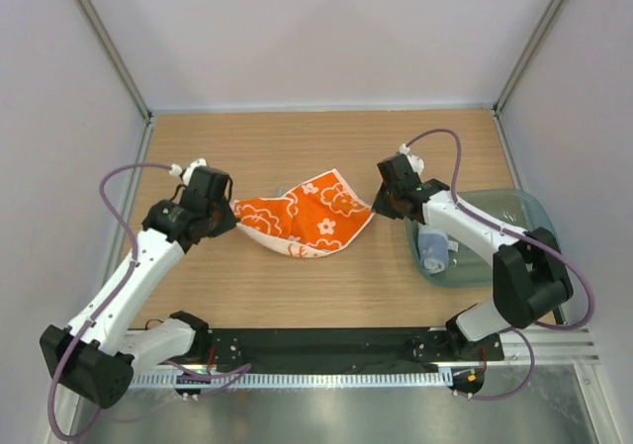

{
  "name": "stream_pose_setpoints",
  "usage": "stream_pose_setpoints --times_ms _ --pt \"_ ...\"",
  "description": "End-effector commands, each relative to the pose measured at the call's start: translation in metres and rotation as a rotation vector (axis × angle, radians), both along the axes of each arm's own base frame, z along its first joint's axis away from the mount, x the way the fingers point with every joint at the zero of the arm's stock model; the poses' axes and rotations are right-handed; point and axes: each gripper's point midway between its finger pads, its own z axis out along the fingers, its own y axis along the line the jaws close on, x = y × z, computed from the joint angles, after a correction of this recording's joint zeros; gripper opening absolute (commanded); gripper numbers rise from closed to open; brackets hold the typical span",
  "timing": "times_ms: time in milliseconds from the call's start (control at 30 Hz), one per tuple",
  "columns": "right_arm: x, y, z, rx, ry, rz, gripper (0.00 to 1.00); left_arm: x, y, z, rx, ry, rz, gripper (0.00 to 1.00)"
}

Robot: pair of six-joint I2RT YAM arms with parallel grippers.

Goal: Roll the towels
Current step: Flatten the towel

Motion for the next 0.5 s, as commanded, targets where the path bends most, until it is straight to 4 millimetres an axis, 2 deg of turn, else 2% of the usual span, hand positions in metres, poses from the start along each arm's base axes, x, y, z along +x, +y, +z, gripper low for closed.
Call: stream_pose_setpoints --times_ms 0,33,67,100,133,167,200,233,267,300,333,367,400,433,467 --pt "0.032 -0.002 0.087 0.042 -0.228 -0.046 0.01 0.035 0.013 0.043 0.060 -0.112 0.025 0.00" --pt "0.043 0.000 0.111 0.044 -0.282 -0.041 0.01 0.051 0.010 0.053 0.028 -0.116 0.025 0.00" --pt "0.049 0.001 0.121 0.041 -0.299 -0.038 0.01 0.060 0.010 0.054 0.024 -0.110 0.014 0.00" --pt "0.057 0.002 0.120 0.032 -0.288 -0.034 0.01 0.070 0.007 0.057 -0.002 -0.106 0.010 0.00" --pt "0.071 0.006 0.139 0.057 -0.321 -0.031 0.01 0.087 0.012 0.048 -0.013 -0.071 0.029 0.00" --pt "0.077 0.015 0.143 0.094 -0.315 0.003 0.01 0.102 0.006 0.065 -0.046 -0.104 0.005 0.00" --pt "0.090 0.016 0.134 0.096 -0.292 0.006 0.01 0.114 0.007 0.068 -0.051 -0.107 0.011 0.00" --pt "0.103 0.022 0.153 0.120 -0.328 0.019 0.01 0.128 0.010 0.069 -0.049 -0.107 0.013 0.00" --pt "0.109 0.025 0.157 0.120 -0.330 0.035 0.01 0.152 0.003 0.081 -0.081 -0.126 -0.023 0.00" --pt "0.117 0.028 0.157 0.122 -0.322 0.045 0.01 0.167 0.000 0.083 -0.091 -0.130 -0.044 0.00" --pt "0.133 0.033 0.169 0.143 -0.344 0.052 0.01 0.183 -0.001 0.092 -0.105 -0.155 -0.063 0.00" --pt "0.139 0.038 0.173 0.164 -0.347 0.066 0.01 0.201 -0.002 0.075 -0.095 -0.113 -0.069 0.00" --pt "0.143 0.040 0.178 0.164 -0.346 0.075 0.01 0.220 -0.009 0.111 -0.103 -0.195 -0.114 0.00" --pt "0.154 0.044 0.193 0.168 -0.375 0.079 0.01 0.223 -0.007 0.111 -0.094 -0.170 -0.123 0.00" --pt "0.155 0.043 0.201 0.166 -0.380 0.079 0.01 0.230 -0.007 0.112 -0.088 -0.166 -0.134 0.00"
